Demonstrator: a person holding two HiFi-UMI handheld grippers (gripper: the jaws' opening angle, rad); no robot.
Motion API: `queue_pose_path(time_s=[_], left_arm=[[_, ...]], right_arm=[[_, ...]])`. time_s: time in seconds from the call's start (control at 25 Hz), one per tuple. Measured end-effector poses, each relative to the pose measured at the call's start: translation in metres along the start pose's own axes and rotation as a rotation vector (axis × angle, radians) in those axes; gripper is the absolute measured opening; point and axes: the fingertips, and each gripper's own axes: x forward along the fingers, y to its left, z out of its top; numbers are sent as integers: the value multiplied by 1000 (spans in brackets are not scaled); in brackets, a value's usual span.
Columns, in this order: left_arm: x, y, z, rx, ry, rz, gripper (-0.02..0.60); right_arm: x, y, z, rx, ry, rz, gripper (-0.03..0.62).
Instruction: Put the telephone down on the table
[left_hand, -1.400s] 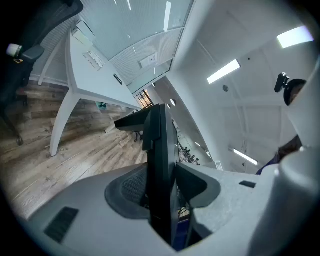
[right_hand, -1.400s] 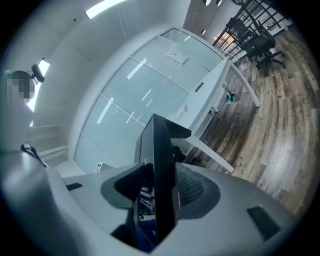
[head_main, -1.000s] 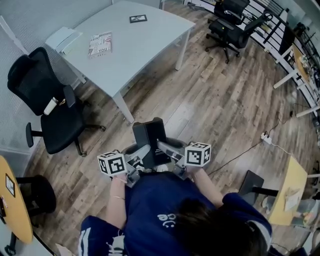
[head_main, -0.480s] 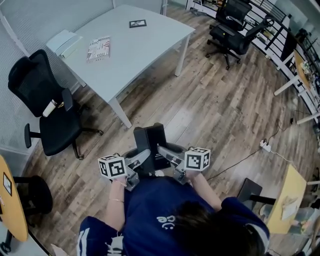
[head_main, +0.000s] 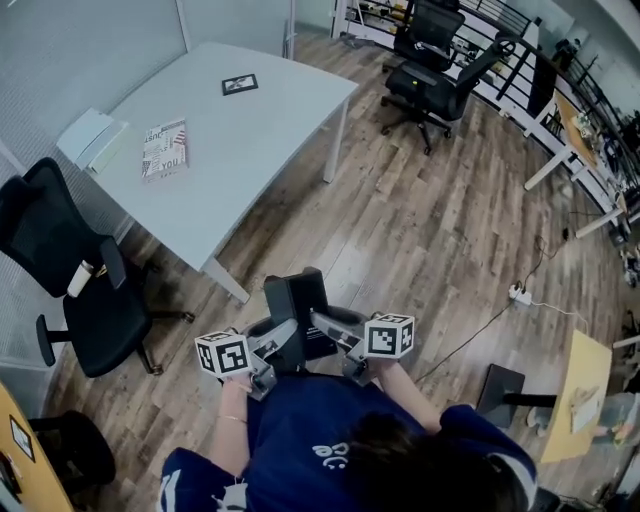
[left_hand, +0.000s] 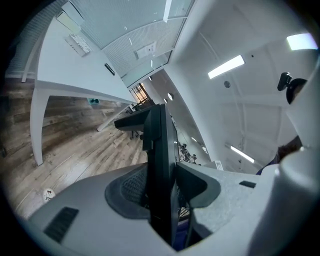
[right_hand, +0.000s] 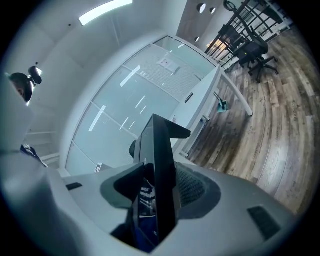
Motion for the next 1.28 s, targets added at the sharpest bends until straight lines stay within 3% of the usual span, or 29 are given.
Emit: queue_pose_path(time_s=[0.56, 0.76, 1.28], left_arm=[[6, 76, 129, 12, 29, -55, 172], [-1, 90, 157, 32, 33, -49, 172], [4, 125, 190, -15, -38, 6, 172]], right_arm=[[116, -20, 86, -3, -50, -52, 210], [143, -18, 100, 0, -56, -47, 210], [187, -40, 125, -1, 31, -8, 210]])
